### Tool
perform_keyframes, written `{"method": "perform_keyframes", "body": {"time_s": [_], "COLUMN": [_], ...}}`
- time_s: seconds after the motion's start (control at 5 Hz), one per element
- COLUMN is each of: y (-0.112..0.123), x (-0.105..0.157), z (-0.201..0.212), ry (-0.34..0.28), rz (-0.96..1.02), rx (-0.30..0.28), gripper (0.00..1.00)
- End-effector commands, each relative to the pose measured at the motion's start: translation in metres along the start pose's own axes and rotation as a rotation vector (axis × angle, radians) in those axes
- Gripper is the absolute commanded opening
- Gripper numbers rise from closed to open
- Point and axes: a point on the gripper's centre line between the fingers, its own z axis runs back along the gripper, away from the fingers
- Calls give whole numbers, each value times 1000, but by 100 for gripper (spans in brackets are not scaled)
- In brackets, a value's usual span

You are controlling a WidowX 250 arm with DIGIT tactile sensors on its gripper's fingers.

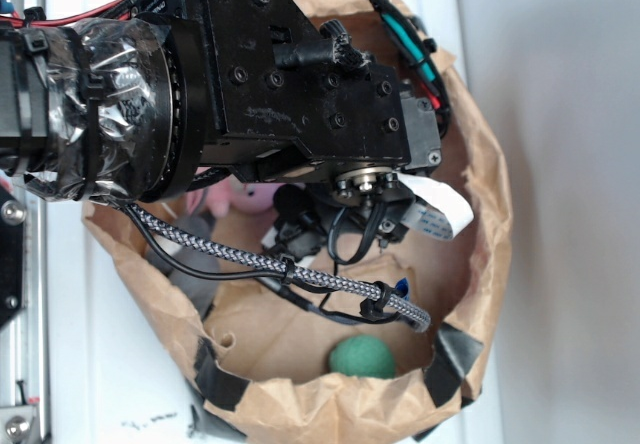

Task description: Grab the blue bottle.

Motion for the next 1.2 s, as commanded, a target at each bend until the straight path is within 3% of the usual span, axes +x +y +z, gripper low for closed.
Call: {"method": "perform_keyframes", "body": {"time_s": [0.0,0.4,0.6,1.0], "y": [14,16,12,14], "x": [9,19,17,12], "z": [-18,-44,-44,-17], "ry": [-11,36,34,8], "rz": [21,32,56,104], "rx": [76,89,95,110], "gripper": [100,100,0,0]}}
